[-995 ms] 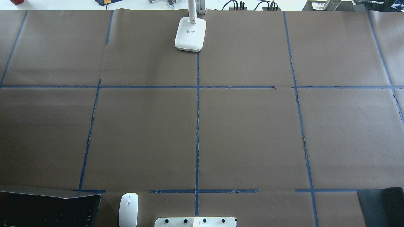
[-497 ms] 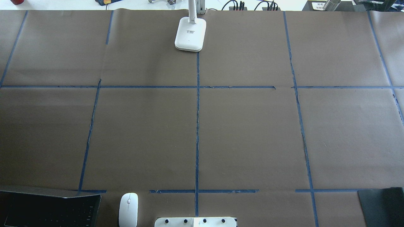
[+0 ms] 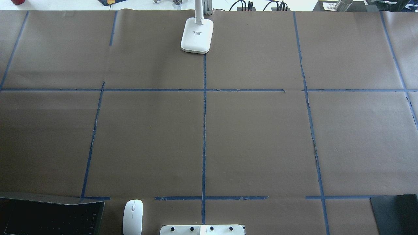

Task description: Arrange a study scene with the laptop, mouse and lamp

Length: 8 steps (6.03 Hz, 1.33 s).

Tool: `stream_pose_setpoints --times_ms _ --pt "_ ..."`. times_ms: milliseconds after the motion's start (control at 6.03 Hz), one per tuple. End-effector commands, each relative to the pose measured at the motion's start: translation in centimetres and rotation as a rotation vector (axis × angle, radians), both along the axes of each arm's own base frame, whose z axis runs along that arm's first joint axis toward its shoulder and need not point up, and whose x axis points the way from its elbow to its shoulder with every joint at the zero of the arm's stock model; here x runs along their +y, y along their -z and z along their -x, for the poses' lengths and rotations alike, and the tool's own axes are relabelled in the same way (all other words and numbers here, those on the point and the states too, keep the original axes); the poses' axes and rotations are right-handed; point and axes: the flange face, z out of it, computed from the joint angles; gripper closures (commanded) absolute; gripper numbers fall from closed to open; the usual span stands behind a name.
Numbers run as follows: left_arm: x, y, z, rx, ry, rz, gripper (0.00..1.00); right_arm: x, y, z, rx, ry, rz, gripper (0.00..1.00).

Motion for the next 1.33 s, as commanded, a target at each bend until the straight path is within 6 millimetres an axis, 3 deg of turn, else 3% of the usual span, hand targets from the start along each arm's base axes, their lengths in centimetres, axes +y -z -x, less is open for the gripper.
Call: stream_pose_setpoints --times_ms 0,332,497,829,1161 --pt "2.7 6.0 -3.6 0.071 -0.12 -0.143 0.01 0.0 -0.1 0.0 -0.001 -0.001 0.004 0.0" --pt "9.2 10.7 -8.6 0.086 -0.28 -0.227 0.01 0.1 -0.2 0.0 -0.001 -0.001 0.009 0.0" --pt "11.7 11.5 -10.9 0.053 -0.331 -0.261 0.01 0.1 -0.2 0.0 -0.001 -0.001 0.009 0.0" --pt "15.6 11.9 -14.1 0.063 -0.47 -0.268 0.01 0.1 -0.6 0.0 0.0 0.0 0.015 0.0" --pt "17.8 9.9 -14.7 0.039 -0.536 -0.214 0.01 0.3 -0.8 0.0 0.0 0.0 0.018 0.0"
